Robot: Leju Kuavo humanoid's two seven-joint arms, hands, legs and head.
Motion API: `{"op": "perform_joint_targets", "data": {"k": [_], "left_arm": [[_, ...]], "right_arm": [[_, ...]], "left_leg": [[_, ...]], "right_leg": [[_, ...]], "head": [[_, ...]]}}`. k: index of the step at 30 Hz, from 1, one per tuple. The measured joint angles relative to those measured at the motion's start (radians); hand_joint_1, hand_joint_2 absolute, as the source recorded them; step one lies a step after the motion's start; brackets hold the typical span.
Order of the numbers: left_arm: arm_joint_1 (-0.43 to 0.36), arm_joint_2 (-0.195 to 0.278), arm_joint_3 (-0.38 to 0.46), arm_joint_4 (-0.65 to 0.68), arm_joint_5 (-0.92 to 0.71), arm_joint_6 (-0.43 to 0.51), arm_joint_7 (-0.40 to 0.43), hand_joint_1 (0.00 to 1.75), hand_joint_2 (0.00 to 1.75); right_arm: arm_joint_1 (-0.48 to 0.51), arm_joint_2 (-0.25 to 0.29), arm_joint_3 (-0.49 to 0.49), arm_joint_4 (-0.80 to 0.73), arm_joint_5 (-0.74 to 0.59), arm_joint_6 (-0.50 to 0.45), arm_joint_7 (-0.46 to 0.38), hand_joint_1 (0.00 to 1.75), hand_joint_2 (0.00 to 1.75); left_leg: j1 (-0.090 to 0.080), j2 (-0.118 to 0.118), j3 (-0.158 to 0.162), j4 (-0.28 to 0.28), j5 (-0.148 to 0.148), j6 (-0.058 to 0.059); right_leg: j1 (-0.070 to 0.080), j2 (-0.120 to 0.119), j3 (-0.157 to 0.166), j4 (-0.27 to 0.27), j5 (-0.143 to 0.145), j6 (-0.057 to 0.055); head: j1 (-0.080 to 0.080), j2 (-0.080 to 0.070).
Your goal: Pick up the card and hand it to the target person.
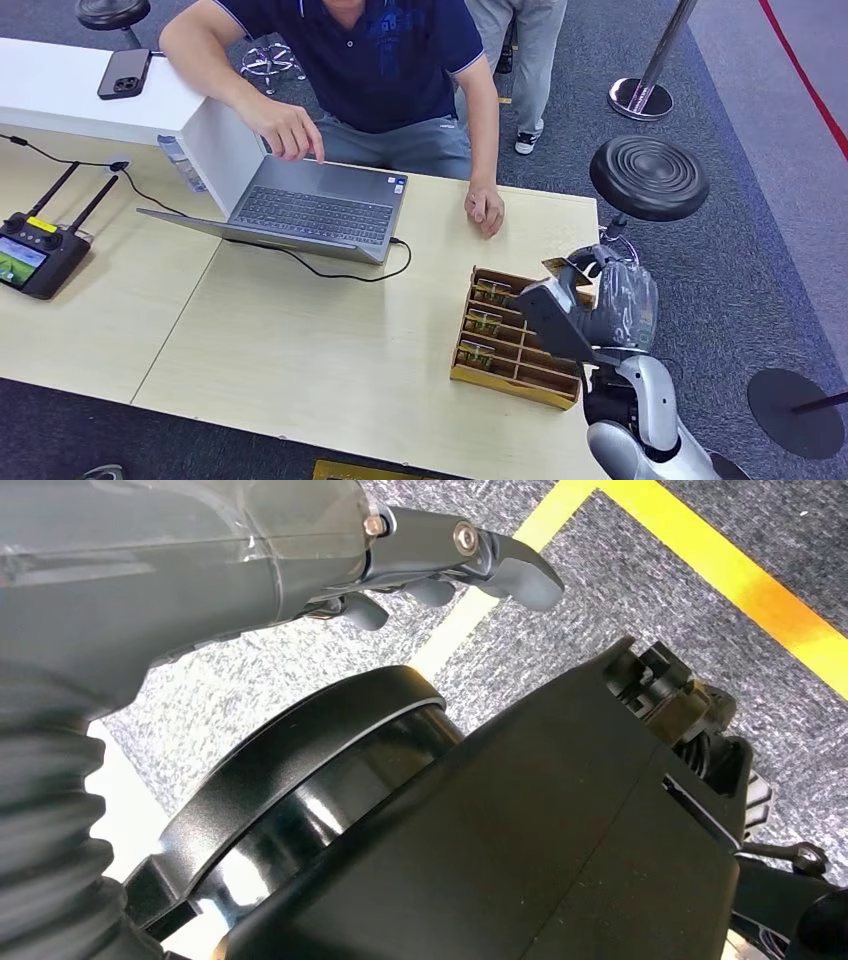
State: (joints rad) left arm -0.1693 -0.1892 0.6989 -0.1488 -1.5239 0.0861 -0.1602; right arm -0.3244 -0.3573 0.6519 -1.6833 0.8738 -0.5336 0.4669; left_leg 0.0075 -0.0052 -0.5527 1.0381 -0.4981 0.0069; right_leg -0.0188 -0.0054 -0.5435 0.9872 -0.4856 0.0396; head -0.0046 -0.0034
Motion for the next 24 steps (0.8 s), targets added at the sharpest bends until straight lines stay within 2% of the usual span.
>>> {"op": "perform_joint_targets", "data": {"k": [4, 8, 15, 19, 22, 24], "left_arm": [[-0.001, 0.001, 0.0, 0.0, 0.0, -0.011, 0.0, 0.0, 1.75], [-0.003, 0.001, 0.0, 0.0, 0.0, -0.022, 0.001, 0.0, 1.75], [-0.009, 0.001, -0.002, 0.0, 0.0, -0.038, 0.016, 0.0, 1.75], [-0.015, 0.0, -0.005, 0.0, 0.0, -0.044, 0.032, 0.0, 1.75], [-0.021, 0.0, -0.006, 0.0, 0.0, -0.044, 0.042, 0.0, 1.75], [-0.024, -0.001, -0.008, 0.0, 0.0, -0.044, 0.045, 0.0, 0.87]], "right_arm": [[-0.041, 0.0, -0.003, -0.078, -0.15, -0.019, -0.074, 1.34, 1.75], [-0.069, 0.023, 0.012, -0.083, -0.27, -0.009, -0.162, 1.34, 1.75], [-0.102, 0.125, 0.09, 0.036, -0.414, 0.021, -0.319, 1.34, 1.75], [-0.116, 0.193, 0.135, 0.132, -0.428, 0.013, -0.366, 1.75, 1.75], [-0.126, 0.229, 0.155, 0.185, -0.425, 0.0, -0.377, 1.75, 1.75], [-0.133, 0.246, 0.166, 0.212, -0.416, -0.012, -0.376, 1.75, 1.75]], "left_leg": [[0.0, 0.0, 0.0, 0.0, 0.0, 0.0], [0.0, 0.0, -0.001, 0.0, 0.0, 0.0], [0.001, -0.001, -0.001, -0.001, 0.0, 0.0], [0.001, -0.001, -0.001, -0.001, 0.0, 0.0], [0.001, -0.001, -0.001, -0.001, 0.0, 0.0], [0.0, -0.001, -0.001, 0.0, 0.0, 0.0]], "right_leg": [[0.0, 0.0, 0.0, 0.0, 0.0, 0.0], [0.0, -0.001, 0.0, 0.0, 0.0, 0.0], [0.0, -0.001, 0.0, 0.0, 0.0, 0.0], [0.0, -0.001, 0.0, 0.0, 0.0, 0.0], [0.0, -0.001, 0.0, 0.0, 0.0, 0.0], [0.0, -0.001, 0.0, 0.0, 0.0, 0.0]], "head": [[0.0, 0.0], [0.0, 0.0], [0.0, 0.0], [0.0, 0.0], [0.0, 0.0], [0.0, 0.0]]}}
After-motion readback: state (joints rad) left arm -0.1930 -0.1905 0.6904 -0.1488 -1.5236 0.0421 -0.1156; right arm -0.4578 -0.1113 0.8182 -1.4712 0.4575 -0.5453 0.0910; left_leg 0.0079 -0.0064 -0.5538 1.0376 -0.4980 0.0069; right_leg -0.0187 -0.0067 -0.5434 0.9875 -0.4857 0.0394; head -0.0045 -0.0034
